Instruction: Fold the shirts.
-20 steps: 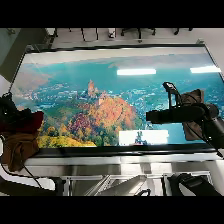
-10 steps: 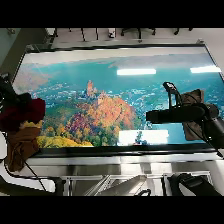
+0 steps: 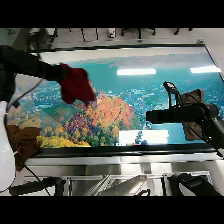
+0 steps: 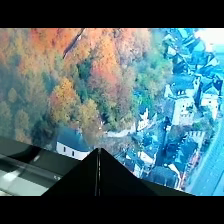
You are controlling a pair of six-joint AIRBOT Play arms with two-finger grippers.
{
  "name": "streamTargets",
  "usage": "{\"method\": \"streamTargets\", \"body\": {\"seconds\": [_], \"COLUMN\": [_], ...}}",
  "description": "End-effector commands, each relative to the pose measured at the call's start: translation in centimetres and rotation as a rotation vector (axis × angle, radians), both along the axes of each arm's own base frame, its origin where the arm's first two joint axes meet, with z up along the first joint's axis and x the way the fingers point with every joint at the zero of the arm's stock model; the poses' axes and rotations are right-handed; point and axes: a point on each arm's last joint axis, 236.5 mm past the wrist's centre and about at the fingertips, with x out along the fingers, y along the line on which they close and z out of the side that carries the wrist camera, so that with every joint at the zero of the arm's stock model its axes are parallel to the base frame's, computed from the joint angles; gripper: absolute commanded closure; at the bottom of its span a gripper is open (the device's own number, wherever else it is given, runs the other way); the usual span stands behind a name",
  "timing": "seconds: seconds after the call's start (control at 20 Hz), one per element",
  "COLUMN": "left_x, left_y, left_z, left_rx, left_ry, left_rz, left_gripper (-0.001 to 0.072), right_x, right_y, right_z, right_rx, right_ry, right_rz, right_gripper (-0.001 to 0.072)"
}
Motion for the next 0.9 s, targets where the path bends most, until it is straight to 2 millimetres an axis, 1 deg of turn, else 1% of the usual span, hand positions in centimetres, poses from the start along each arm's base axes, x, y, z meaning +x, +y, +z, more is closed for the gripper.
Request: {"method": "streamTargets", "body": {"seconds": [0.0,0.1,0.2,0.25,0.3,0.35,0.4,0.45,0.5,0.55,0.6,0.65,0.7,0.75,0.8,0.85], "left_x": [-5.7,-7.8,-9.8,-10.5,-10.9,-11.1,-11.2,-10.9,-10.4,-9.8,-9.2,-8.6,-8.5,-8.9,-9.7,-11.1], "left_y": [-11.2,-15.0,-18.0,-19.2,-20.0,-20.3,-20.1,-19.2,-18.0,-16.3,-14.4,-12.2,-10.0,-8.2,-6.9,-6.3], "left_z": [-4.1,-8.6,-12.9,-14.6,-15.7,-16.2,-16.1,-15.3,-14.2,-12.9,-11.7,-10.7,-10.3,-10.6,-11.5,-12.8], "left_rx": [-0.014,0.005,0.031,0.041,0.052,0.055,0.063,0.080,0.091,0.093,0.085,0.070,0.049,0.020,-0.029,-0.089], "left_ry": [0.106,0.179,0.239,0.262,0.281,0.300,0.319,0.331,0.342,0.349,0.348,0.344,0.349,0.361,0.383,0.415], "left_rz": [-0.212,-0.270,-0.315,-0.327,-0.339,-0.328,-0.322,-0.314,-0.309,-0.285,-0.250,-0.204,-0.157,-0.114,-0.071,-0.039], "left_gripper": [0.0686,0.0685,0.0685,0.0640,0.0321,0.0045,0.0014,0.0015,0.0015,0.0015,0.0015,0.0015,0.0015,0.0015,0.0015,0.0015], "right_x": [0.0,0.0,0.0,-0.1,0.0,0.1,0.2,0.5,0.8,1.2,1.4,1.6,1.6,1.5,1.4,1.2], "right_y": [0.0,0.0,0.0,0.1,0.1,0.1,-0.1,-0.4,-0.6,-0.7,-0.8,-0.9,-0.9,-0.8,-0.6,-0.2], "right_z": [0.0,0.0,0.0,0.0,0.0,0.1,0.1,0.4,0.8,1.2,1.6,1.7,1.6,1.4,0.9,0.2], "right_rx": [0.000,0.000,0.001,0.004,0.005,0.005,0.006,0.013,0.017,0.021,0.021,0.022,0.022,0.023,0.025,0.022], "right_ry": [0.002,0.002,0.002,0.003,0.002,-0.001,-0.001,0.000,-0.008,-0.019,-0.029,-0.032,-0.029,-0.019,0.002,0.026], "right_rz": [0.000,0.001,0.000,0.000,-0.001,-0.003,-0.011,-0.033,-0.049,-0.056,-0.058,-0.062,-0.062,-0.060,-0.056,-0.045], "right_gripper": [0.0693,0.0693,0.0692,0.0692,0.0691,0.0691,0.0681,0.0581,0.0379,0.0294,0.0287,0.0263,0.0198,0.0194,0.0194,0.0194]}}
